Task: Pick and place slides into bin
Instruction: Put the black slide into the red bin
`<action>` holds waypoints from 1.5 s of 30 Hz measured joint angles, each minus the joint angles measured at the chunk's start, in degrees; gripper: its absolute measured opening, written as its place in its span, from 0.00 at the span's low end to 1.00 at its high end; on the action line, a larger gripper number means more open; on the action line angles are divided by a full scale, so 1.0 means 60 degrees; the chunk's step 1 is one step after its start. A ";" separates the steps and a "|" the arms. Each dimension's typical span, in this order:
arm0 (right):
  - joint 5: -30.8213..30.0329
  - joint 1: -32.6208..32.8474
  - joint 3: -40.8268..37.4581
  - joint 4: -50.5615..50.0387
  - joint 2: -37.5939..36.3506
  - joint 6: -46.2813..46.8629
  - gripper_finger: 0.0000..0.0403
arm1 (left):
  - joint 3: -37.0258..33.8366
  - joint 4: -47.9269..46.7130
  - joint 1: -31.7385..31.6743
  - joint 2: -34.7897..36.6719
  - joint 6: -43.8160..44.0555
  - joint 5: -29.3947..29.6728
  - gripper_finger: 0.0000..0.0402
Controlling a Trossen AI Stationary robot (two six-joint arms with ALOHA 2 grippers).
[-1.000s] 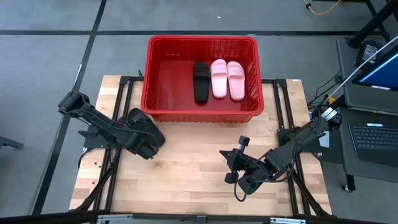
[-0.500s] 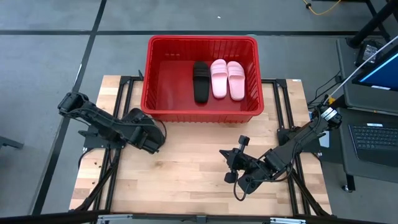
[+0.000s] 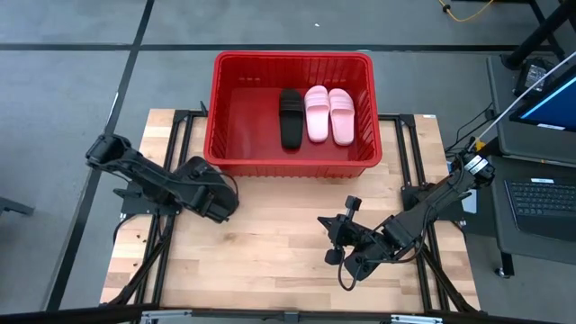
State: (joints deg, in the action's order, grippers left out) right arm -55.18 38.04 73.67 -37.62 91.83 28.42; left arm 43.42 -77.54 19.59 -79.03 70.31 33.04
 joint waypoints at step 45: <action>0.0000 0.0000 -0.0001 0.0010 0.0000 -0.0003 0.01 | -0.0176 0.0426 -0.0705 -0.1394 -0.0709 0.0023 0.03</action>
State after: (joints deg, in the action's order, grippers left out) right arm -55.18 38.04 73.67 -37.56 91.83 28.40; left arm 42.37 -74.98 15.37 -87.39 66.05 33.18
